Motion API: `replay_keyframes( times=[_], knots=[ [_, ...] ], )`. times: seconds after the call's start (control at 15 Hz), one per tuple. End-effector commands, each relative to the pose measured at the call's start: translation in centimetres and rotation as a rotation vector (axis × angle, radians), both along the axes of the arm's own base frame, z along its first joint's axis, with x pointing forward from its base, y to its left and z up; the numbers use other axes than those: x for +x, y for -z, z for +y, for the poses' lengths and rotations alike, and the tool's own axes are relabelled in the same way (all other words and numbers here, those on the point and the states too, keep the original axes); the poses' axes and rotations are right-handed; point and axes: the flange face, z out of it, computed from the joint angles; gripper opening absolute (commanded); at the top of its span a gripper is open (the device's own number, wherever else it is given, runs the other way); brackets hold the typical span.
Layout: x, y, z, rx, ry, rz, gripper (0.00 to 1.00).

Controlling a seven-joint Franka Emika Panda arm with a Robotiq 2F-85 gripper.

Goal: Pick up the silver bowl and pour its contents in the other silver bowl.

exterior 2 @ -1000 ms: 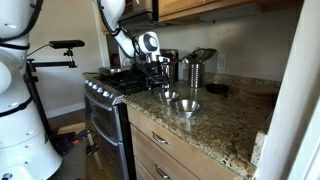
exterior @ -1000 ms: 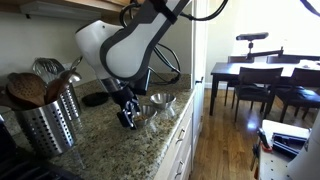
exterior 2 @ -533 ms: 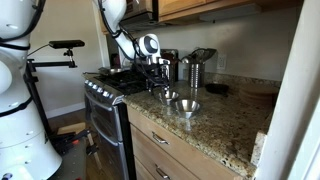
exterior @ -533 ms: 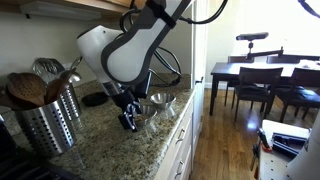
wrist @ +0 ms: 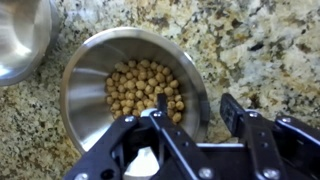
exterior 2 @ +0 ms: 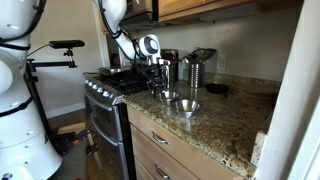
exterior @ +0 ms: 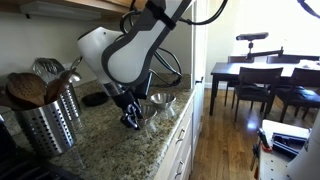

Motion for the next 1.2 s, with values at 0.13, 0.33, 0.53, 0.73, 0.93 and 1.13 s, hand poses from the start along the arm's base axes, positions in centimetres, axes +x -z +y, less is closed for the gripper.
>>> replay_keyframes(
  times=[0.13,0.33,0.53,0.73,0.93,1.13],
  knots=[
    [0.3,0.2,0.0,-0.008,0.021,-0.03,0.15],
    [0.3,0.1,-0.2,-0.01,0.025,-0.033,0.06],
    [0.5,-0.7,-0.5,-0.014,0.035,-0.053,0.07],
    [0.5,-2.2,-0.8,-0.029,0.042,-0.083,0.07],
    [0.5,-3.5,-1.4,-0.032,0.05,-0.1,0.07],
    [0.5,-5.2,-2.5,-0.036,0.067,-0.122,0.07]
  ],
)
